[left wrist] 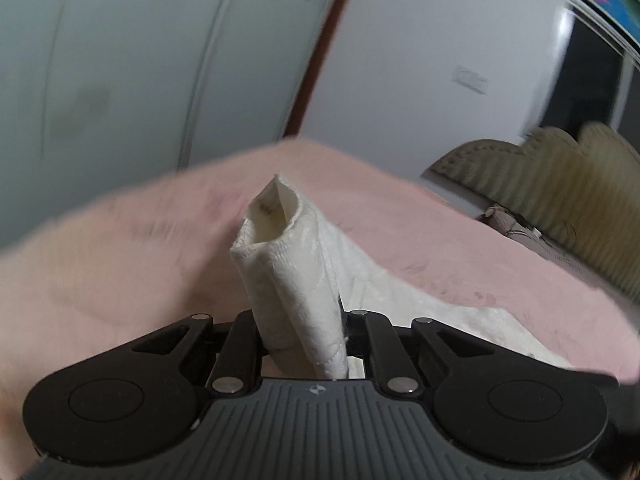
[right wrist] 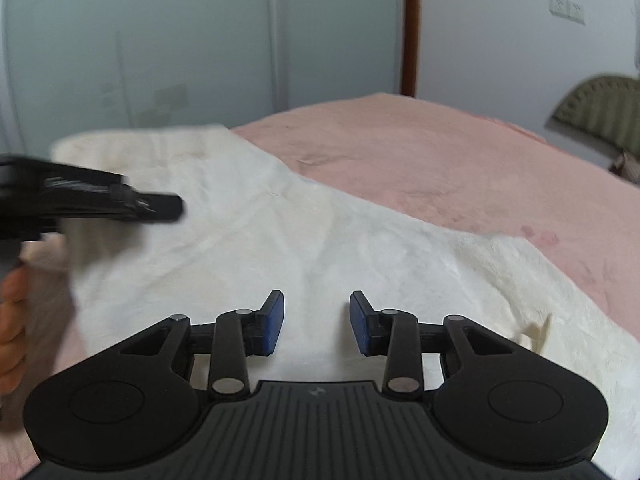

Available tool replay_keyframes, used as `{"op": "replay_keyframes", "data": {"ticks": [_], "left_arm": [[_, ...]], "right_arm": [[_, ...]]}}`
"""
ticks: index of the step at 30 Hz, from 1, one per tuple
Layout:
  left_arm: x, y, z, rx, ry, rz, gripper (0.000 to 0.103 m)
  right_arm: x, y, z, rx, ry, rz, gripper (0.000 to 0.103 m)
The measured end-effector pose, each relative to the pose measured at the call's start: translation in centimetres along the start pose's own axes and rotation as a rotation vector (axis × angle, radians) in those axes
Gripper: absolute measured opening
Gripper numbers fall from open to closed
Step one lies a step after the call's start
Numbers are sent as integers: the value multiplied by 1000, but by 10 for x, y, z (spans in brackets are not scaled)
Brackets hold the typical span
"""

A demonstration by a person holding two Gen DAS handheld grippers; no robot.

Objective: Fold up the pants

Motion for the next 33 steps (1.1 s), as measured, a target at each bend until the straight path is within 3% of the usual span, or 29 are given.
{"op": "replay_keyframes", "data": {"ticks": [3,6,9,12,15,21,26,33], "left_arm": [[26,-4,35,-126,24,88,12],[48,-4,69,-195,97,137,12],[64,0,100,-203,192,145,9],[72,2,128,-206,269,151,12],[76,11,157,-218,327,133,12],[69,41,223,-292,411,91,11],[53,65,265,-331,464,42,12],[40,102,314,-393,514,18,13]], "right_arm": [[5,-13,10,-95,-70,55,36],[18,-26,16,-150,-124,111,36],[40,-32,20,-185,-192,190,36],[72,-28,33,-190,-186,302,37],[101,-17,51,-200,-173,359,37],[142,10,104,-237,-97,348,37],[157,35,142,-302,-26,328,37],[175,54,178,-286,100,269,37]]}}
Point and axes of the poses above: each gripper's, at about its wrist camera, not at the fingertips, and x roughly against the way its jaws point, z to its right, y to its underside, the point moved 6 cm from there along -x, roughly the way its jaws point, and after that the axes turned 3 degrees about -y, right-handed, at the moved point
